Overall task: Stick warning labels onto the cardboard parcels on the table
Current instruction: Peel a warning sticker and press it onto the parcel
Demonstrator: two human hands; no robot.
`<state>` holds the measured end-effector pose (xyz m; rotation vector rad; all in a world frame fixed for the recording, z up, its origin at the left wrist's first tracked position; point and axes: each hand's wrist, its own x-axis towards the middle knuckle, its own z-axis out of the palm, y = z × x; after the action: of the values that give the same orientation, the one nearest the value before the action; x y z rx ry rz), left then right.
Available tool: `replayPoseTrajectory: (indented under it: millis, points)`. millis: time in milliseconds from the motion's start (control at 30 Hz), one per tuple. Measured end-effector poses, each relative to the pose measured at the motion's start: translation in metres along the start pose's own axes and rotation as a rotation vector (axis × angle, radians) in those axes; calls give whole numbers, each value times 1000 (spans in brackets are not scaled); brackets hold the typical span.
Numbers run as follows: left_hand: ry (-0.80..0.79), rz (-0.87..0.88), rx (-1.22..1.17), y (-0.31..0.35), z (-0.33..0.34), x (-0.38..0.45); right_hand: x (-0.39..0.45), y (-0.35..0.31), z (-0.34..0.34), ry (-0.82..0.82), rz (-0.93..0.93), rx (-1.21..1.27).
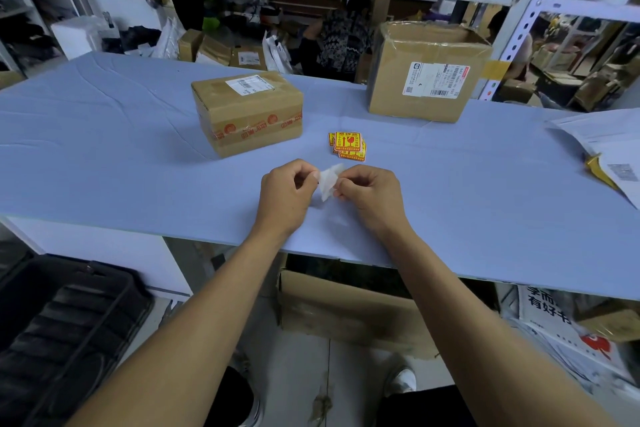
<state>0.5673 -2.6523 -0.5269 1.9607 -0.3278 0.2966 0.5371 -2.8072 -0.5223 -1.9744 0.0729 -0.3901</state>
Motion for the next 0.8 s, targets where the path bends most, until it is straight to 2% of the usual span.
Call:
replayPoseTrajectory:
  millis: [200,367,467,633,800]
  points:
    - [45,-34,-2,-1,-1,1,8,6,-29,61,48,-192]
    - [55,-46,-19,-1,-2,1,6,11,-51,184,141,-225]
    - [41,-52,-69,-4,-1,1,4,14,-51,201,164,-230]
    - [-7,-50,-166,1,-1,-1,3,4,-35,140,159,-208]
    - [3,-87,-301,1,-4,2,1,-8,-15,-20,145,-135]
